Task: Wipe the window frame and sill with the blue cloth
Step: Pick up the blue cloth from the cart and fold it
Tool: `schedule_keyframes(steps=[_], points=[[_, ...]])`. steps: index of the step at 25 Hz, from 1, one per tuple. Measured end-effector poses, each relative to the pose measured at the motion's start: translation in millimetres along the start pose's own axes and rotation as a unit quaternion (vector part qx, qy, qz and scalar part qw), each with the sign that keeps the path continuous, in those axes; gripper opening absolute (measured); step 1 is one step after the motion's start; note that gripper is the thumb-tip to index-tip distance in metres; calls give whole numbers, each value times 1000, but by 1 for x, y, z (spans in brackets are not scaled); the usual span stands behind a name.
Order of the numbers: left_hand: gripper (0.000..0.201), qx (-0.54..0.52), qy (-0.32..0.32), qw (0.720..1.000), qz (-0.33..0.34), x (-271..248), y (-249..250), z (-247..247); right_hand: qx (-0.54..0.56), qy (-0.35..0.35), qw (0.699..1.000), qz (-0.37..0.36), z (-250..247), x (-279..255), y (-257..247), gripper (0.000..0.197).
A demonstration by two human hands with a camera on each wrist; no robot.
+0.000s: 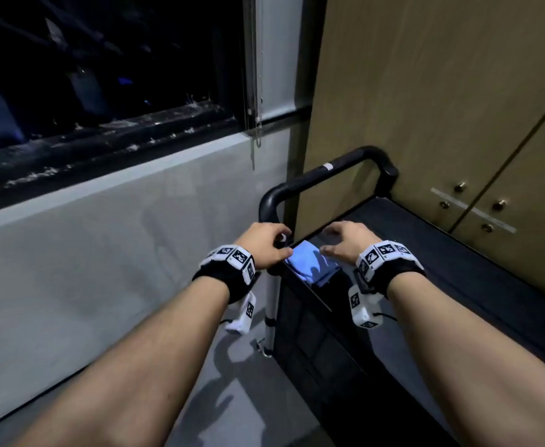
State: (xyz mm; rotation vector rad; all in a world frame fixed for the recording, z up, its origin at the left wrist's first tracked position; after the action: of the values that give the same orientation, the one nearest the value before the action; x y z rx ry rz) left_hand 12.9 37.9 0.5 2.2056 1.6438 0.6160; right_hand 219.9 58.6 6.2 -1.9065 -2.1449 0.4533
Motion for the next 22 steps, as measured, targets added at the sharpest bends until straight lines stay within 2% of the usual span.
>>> schedule_keyframes(steps=[3, 6, 9, 10, 12, 15, 17, 19, 22], points=[[44, 15, -55, 998, -11, 4, 10, 52, -40, -46, 998, 33, 28, 10, 20, 51], [29, 53, -127, 990, -22, 14, 18, 87, -46, -81, 995, 33, 56, 23, 29, 42], [26, 66, -146, 986, -43, 27, 15, 97, -34, -93, 994, 37, 72, 31, 35, 40], [27, 66, -143, 987, -45, 30, 16, 97, -26, -97, 994, 40, 75, 32, 37, 33], [27, 46, -116, 991, -40, 35, 22, 87, 5, -93, 995, 29, 71, 30, 38, 18], [39, -59, 27, 998, -28, 41, 32, 51, 83, -34, 994, -54, 31, 33, 27, 18], [56, -122, 126, 984, -10, 42, 34, 19, 167, 9, 980, -105, -13, 35, 11, 24], [67, -151, 171, 974, -10, 44, 31, -17, 260, 13, 954, -145, -54, 38, -18, 17], [43, -252, 185, 949, -30, 44, 13, -71, 336, 2, 925, -178, -82, 52, -75, 21]])
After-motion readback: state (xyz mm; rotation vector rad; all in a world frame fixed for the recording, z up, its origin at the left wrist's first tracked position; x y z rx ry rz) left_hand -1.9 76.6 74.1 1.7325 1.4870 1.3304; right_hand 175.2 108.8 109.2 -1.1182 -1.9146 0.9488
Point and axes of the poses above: each hand's wrist, its own x-axis towards the middle knuckle, its own z-axis out of the palm, y = z × x, the point moved 4 cm from there along x, towards the middle knuckle, and after that the axes turned 9 degrees about y, right-handed, at the moved point
